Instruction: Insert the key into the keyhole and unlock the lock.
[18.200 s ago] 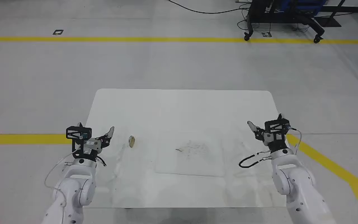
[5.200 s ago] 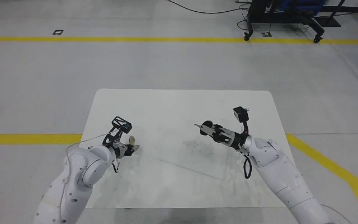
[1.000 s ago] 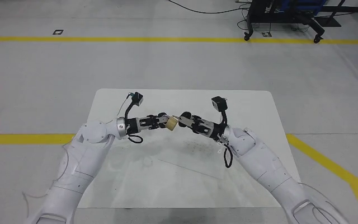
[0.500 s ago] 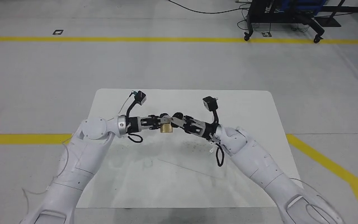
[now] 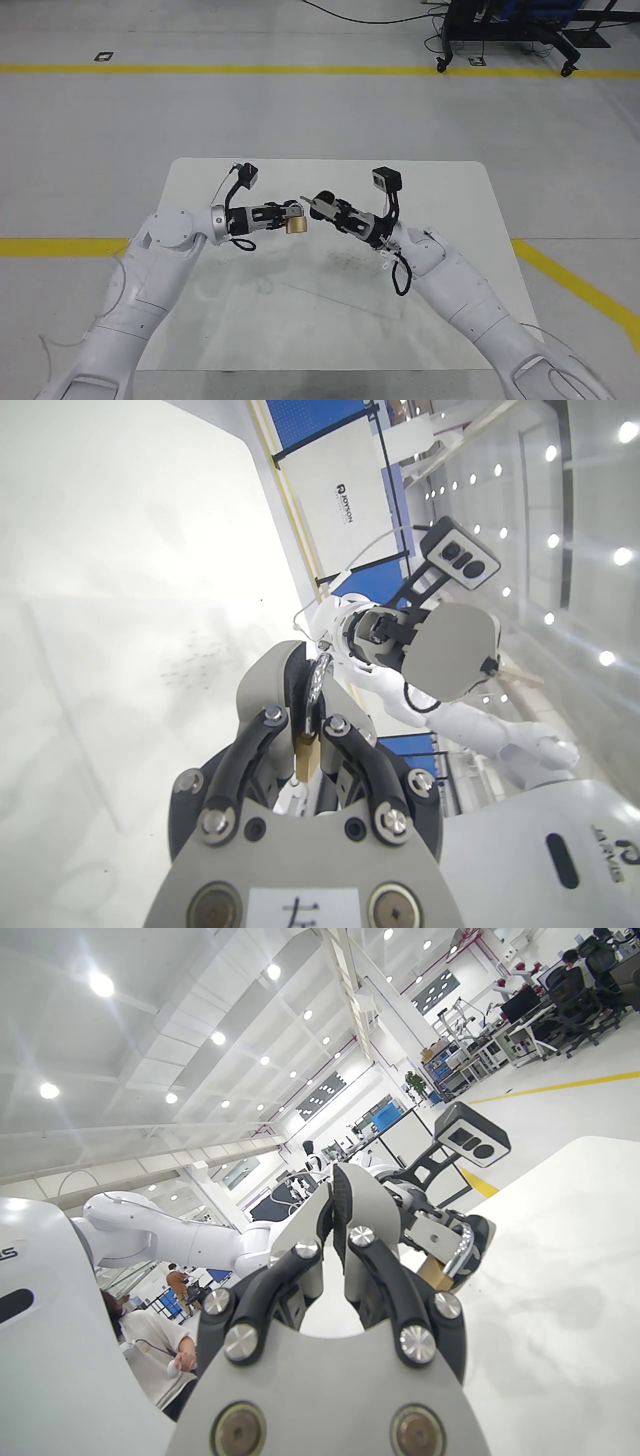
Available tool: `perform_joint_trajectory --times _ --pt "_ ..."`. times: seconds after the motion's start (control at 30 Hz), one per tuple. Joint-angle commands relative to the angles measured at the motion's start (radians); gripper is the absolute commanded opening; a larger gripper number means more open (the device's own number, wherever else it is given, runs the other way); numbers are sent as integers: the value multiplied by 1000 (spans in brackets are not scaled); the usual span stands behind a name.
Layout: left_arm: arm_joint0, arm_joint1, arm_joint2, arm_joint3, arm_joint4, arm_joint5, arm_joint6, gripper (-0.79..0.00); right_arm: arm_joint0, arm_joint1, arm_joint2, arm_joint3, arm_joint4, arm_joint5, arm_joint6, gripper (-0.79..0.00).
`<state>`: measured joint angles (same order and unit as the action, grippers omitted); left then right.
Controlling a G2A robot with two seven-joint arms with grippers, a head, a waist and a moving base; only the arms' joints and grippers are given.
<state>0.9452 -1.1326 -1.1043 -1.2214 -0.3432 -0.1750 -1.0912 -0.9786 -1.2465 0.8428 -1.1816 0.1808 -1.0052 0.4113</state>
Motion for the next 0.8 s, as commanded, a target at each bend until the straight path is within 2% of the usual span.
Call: perform_joint_trajectory --times 0.0,0.07,0.13,0.23,0.27,0.3,0.4,0.63,0.77 --pt "-35 -5 10 53 -81 206 -32 -785 -3 5 24 -24 -61 2 -4 -785" --pt "-82 -12 44 105 -98 377 -79 -785 -14 18 74 -50 -172 -4 -12 -785" --pt "-119 -20 66 131 -113 403 -108 -785 -38 34 138 -107 -326 21 -27 -785" --pt "-176 -37 109 199 -161 495 -179 -785 -108 63 262 -251 -600 89 -48 -785" --pt "-200 -43 123 223 -156 508 -181 -785 -149 73 305 -319 -681 122 -66 -785" --pt "-220 -47 127 243 -150 477 -159 -785 -196 81 345 -385 -727 134 -88 -785" --pt "-229 -55 130 274 -184 424 -176 -785 -302 100 448 -516 -798 194 -110 -785" --pt "-229 -55 130 274 -184 424 -176 -785 -302 100 448 -516 -798 194 -110 -785" --pt "-196 -59 144 249 -196 524 -104 -785 -300 100 443 -521 -825 204 -97 -785"
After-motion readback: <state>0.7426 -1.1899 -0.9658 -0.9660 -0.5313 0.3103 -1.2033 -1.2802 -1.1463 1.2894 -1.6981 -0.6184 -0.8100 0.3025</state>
